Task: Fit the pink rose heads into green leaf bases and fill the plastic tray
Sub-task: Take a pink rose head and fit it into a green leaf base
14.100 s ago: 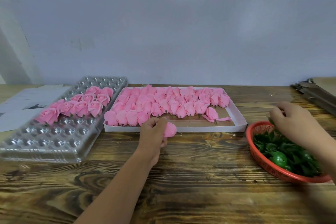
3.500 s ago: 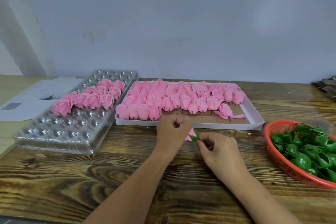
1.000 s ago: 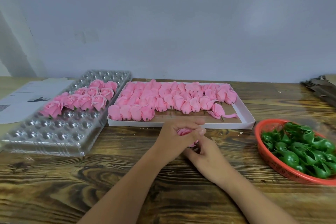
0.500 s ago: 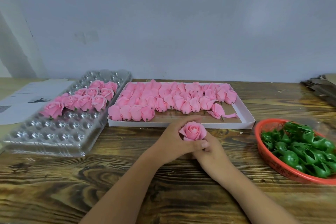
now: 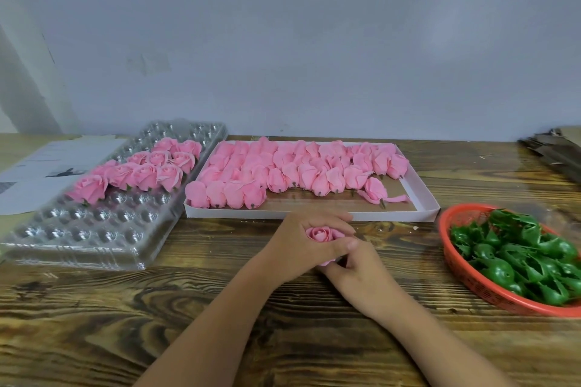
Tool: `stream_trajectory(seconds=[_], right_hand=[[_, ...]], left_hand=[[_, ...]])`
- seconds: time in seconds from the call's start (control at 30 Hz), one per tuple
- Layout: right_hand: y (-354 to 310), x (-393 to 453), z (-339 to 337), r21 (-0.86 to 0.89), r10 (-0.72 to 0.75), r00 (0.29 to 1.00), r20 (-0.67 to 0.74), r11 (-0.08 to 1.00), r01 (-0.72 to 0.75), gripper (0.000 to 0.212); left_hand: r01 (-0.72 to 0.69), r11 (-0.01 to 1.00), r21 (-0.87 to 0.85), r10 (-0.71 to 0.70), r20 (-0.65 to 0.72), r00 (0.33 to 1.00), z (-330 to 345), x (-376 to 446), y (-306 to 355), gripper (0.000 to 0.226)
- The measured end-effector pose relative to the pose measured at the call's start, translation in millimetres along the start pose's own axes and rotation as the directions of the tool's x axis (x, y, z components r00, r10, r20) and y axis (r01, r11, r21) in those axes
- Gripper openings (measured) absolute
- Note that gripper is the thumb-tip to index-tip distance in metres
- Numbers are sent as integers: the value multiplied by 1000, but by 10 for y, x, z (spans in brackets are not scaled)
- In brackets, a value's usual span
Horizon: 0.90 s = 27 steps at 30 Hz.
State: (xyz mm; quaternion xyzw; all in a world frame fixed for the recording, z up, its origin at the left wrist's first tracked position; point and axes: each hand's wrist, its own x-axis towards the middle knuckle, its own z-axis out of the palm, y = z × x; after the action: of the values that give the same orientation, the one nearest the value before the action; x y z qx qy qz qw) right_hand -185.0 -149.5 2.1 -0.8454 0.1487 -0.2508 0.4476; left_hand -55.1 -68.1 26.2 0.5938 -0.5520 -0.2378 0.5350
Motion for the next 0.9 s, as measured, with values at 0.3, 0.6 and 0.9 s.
stream_trajectory(seconds=[0.3,0.6,0.9], right_hand=[[-4,3,-23,103,74,987,-141,993,-59,27],[98,14,-58,28,136,927,-348,990,-135,22],[106,13,-39,-122,64,923,-379,986,-118,28]], left_hand=[[94,993,-64,-93,25,995,-43,15,20,66],[145,989,18,-144,-40,989,6,35,-114,79],[157,984,82,-148,-99,984,36,16,-161,74]])
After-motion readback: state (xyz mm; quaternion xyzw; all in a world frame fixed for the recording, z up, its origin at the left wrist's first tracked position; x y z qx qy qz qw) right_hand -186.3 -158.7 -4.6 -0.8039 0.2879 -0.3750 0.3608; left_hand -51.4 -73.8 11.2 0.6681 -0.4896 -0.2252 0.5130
